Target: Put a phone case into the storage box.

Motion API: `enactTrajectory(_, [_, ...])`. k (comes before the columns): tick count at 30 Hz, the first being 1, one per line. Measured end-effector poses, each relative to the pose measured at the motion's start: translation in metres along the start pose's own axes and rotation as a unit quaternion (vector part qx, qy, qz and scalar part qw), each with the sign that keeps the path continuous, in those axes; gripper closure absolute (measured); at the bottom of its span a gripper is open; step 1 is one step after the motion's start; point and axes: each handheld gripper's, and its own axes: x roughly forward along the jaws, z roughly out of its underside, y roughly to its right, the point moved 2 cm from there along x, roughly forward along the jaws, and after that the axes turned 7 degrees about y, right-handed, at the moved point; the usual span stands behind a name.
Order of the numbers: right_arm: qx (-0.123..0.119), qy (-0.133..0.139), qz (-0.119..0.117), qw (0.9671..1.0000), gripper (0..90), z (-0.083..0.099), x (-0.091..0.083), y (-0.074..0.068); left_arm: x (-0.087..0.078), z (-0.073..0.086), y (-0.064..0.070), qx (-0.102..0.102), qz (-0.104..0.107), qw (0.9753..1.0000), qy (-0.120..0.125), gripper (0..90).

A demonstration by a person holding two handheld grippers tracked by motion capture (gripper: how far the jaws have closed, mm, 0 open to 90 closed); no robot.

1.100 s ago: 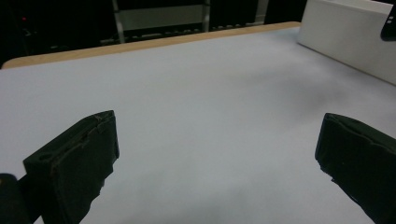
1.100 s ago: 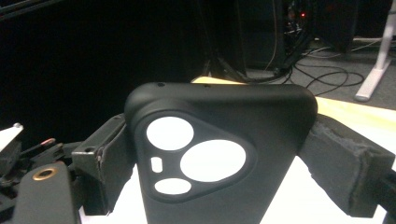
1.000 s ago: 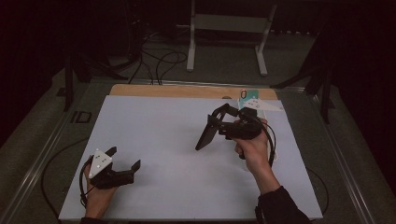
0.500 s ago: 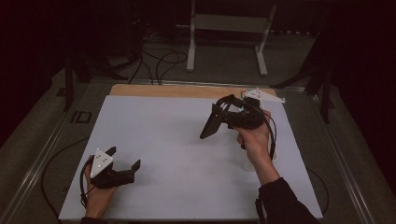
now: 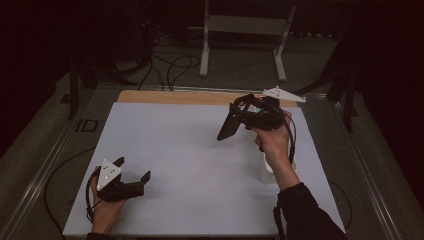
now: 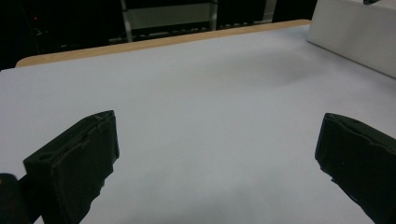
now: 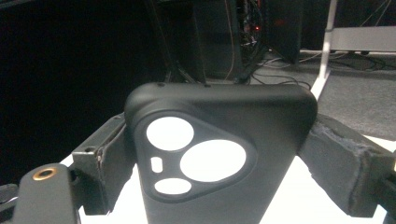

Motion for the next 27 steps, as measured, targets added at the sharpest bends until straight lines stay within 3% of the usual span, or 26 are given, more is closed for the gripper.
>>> enactTrajectory(19, [-0.018, -0.001, 0.05, 0.9986, 14.1, -0.014, 0.012, 0.021, 0.0, 0.0, 0.0, -0.001, -0.003, 1.0, 0.002, 0.3])
enactTrajectory(27, [-0.01, 0.007, 0.071, 0.9974, 14.1, -0.02, 0.012, 0.033, 0.0, 0.0, 0.0, -0.001, -0.003, 1.0, 0.002, 0.3])
